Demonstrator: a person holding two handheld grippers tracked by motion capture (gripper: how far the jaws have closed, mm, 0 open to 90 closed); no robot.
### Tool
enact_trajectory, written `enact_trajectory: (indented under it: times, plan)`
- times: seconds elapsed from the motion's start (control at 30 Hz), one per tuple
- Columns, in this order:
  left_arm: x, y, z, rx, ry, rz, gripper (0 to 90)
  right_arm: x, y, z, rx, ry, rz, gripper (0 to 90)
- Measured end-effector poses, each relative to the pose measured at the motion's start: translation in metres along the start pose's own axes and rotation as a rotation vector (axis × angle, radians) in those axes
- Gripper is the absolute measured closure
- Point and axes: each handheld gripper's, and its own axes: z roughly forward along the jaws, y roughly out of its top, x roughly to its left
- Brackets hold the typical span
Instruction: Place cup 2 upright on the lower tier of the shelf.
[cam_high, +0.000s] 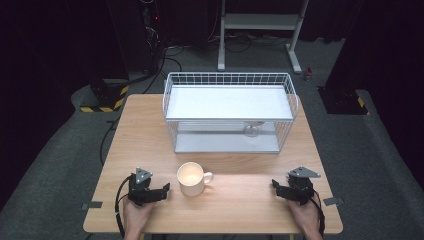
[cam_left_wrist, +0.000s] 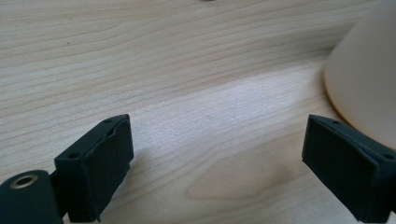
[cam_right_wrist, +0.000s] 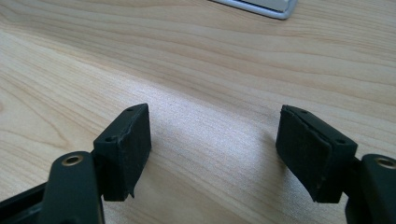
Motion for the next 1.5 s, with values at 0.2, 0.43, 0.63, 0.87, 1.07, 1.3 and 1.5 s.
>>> enact_trajectory:
  times: [0.2, 0.43, 0.63, 0.87, 1.07, 1.3, 1.5]
  plan:
    - [-0.006, -0.004, -0.017, -0.037, -0.029, -0.005, 8.5, 0.000, 0.000, 0.000, 0.001, -0.001, 0.002, 25.9]
    - [-0.021, -0.009, -0.026, -0.042, -0.050, 0.016, 7.7, 0.000, 0.000, 0.000, 0.000, -0.001, 0.001, 25.8]
    - [-0.037, -0.008, -0.031, -0.048, -0.073, 0.030, 6.4, 0.000, 0.000, 0.000, 0.000, -0.001, 0.001, 25.9]
    - [-0.052, -0.005, -0.028, -0.044, -0.097, 0.053, 3.8, 0.000, 0.000, 0.000, 0.001, -0.001, 0.002, 25.9]
    - [-0.064, 0.001, -0.022, -0.039, -0.118, 0.061, 1.4, 0.000, 0.000, 0.000, 0.001, -0.001, 0.001, 25.9]
    - [-0.074, 0.009, -0.015, -0.037, -0.128, 0.080, 0.2, 0.000, 0.000, 0.000, 0.001, -0.001, 0.001, 25.8]
    - [-0.082, 0.017, -0.008, -0.034, -0.129, 0.101, 0.1, 0.000, 0.000, 0.000, 0.001, -0.001, 0.002, 25.8]
